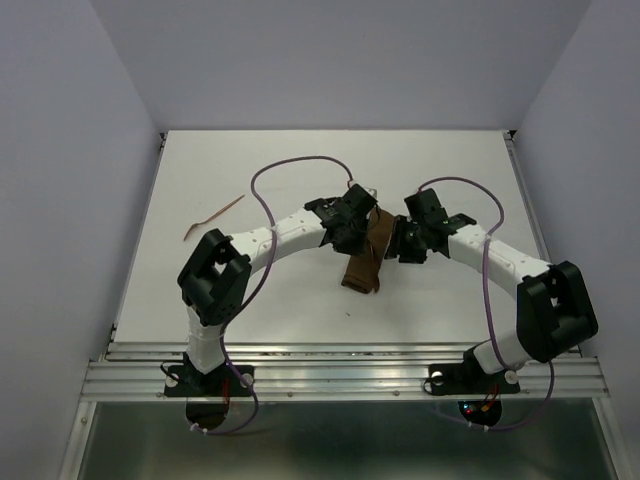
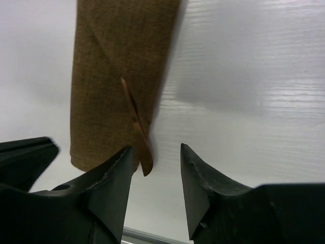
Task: Fold the napkin into a case and place the utensils inside
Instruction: Stuff the knife into the folded napkin.
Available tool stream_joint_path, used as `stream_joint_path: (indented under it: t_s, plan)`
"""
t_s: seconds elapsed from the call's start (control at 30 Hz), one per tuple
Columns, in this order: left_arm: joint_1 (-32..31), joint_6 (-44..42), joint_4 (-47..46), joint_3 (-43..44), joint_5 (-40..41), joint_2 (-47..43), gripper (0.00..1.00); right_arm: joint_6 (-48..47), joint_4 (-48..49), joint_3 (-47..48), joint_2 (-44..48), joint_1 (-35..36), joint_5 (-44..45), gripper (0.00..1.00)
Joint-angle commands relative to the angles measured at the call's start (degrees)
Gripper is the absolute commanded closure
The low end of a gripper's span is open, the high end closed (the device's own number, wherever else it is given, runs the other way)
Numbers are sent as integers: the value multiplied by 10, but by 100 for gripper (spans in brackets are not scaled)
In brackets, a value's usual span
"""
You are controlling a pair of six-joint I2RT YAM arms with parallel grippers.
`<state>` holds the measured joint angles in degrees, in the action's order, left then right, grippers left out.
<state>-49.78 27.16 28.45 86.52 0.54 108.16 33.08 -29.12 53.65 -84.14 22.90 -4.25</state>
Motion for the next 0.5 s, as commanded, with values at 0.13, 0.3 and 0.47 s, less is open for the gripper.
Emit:
stream_joint_path:
  t_s: [0.13, 0.3, 0.47]
  plan:
    - [5, 17, -74, -110, -104, -30, 100, 28, 11, 54, -27, 67, 39, 60]
    - [6, 20, -106, -149, -108, -24, 100, 37, 13, 69, -61, 94, 59, 61]
    - [6, 24, -134, -168, -124, -9, 100, 41, 14, 82, -84, 99, 69, 65]
